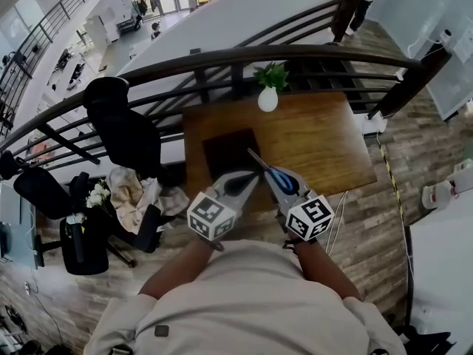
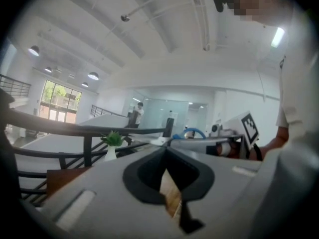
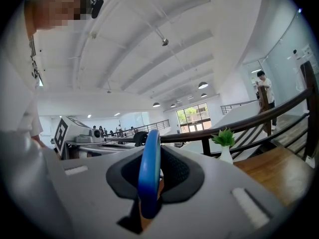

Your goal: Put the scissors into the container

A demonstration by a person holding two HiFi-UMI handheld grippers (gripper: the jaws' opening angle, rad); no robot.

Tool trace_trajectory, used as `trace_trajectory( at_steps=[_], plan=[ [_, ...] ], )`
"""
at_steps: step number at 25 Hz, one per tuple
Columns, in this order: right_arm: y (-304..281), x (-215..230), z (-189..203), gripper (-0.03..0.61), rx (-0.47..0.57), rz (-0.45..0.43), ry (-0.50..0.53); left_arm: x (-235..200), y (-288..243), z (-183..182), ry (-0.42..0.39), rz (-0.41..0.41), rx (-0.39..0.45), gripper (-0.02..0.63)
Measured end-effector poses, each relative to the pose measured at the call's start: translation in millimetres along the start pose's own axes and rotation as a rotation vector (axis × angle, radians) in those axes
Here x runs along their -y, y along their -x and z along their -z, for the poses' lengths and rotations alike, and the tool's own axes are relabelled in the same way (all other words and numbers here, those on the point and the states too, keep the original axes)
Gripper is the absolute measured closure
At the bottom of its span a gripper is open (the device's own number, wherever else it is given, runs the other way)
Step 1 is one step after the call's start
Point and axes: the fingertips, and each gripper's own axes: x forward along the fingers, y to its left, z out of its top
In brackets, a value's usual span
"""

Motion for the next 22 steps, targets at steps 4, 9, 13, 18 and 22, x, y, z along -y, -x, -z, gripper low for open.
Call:
trace_trajectory(
  at_steps=[4, 9, 13, 18, 22],
  plan=[
    [-20.4, 2.7, -14.3, 0.529, 0.024, 0.032, 0.023, -27.9, 3.2, -15.6, -0.01, 0.008, 0.016, 0.611],
    [-53.6, -6.9, -27.9, 0.529, 0.04, 0.045, 0.02, -59.3, 18.9, -35.8, -0.006, 0.025, 0.037, 0.611],
    [-80.6, -25.8, -32.0, 0.529, 0.047, 0.034, 0.026, -82.8, 39.6, -40.5, -0.009, 0.025, 0.042, 0.611],
    [-111.0, -43.0, -25.9, 0.529, 0.042, 0.036, 0.01, -108.0, 62.8, -44.1, -0.019, 0.021, 0.046, 0.611],
    [-132.5, -50.1, -18.2, 0.529, 0.011, 0.015, 0.008, -128.7, 76.1, -39.6, -0.006, -0.003, 0.038, 0.611]
  ],
)
